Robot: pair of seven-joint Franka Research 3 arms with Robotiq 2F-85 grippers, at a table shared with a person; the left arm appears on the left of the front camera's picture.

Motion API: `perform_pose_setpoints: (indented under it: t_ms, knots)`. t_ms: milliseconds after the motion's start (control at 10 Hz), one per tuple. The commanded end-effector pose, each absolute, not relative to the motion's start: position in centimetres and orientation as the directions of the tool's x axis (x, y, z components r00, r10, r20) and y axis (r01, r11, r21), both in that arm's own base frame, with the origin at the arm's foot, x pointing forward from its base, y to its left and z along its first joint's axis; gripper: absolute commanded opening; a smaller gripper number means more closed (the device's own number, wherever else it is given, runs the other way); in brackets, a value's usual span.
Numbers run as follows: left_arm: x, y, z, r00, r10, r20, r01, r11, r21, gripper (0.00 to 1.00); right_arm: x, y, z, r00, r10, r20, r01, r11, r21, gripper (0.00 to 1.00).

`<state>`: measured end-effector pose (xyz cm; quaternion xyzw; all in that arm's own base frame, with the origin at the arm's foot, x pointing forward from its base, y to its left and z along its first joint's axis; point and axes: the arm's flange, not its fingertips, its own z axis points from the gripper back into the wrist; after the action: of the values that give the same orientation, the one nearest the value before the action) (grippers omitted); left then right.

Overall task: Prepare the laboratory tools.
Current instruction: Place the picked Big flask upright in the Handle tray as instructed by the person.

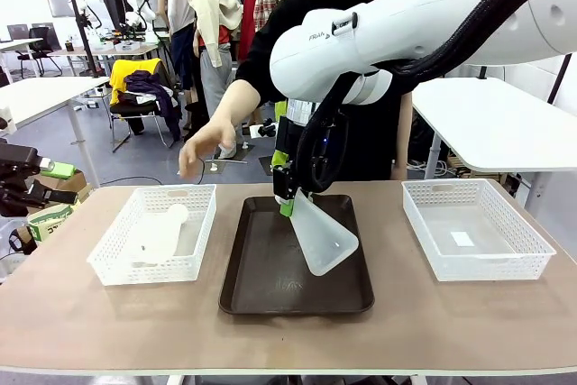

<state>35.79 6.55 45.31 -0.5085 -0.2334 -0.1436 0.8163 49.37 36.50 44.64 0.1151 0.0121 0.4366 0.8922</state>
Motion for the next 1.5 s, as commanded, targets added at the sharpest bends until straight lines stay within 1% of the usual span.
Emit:
perform_pose_setpoints:
  t_ms: [0, 1200, 1400]
  knots:
    - [35.9, 6.6, 45.3, 0.837, 0.013, 0.548, 0.491, 0.425, -0.761, 1.0, 49.2, 36.5, 44.7, 0.617, 0.783, 0.076, -0.777, 0.591, 0.216, 0.0]
    - [35.9, 6.6, 45.3, 0.837, 0.013, 0.548, 0.491, 0.425, -0.761, 1.0, 49.4, 36.5, 44.6, 0.619, 0.782, 0.079, -0.776, 0.592, 0.216, 0.0]
    - [35.9, 6.6, 45.3, 0.837, 0.013, 0.548, 0.491, 0.425, -0.761, 1.0, 49.3, 36.2, 46.0, 0.567, 0.806, 0.173, -0.819, 0.528, 0.223, 0.0]
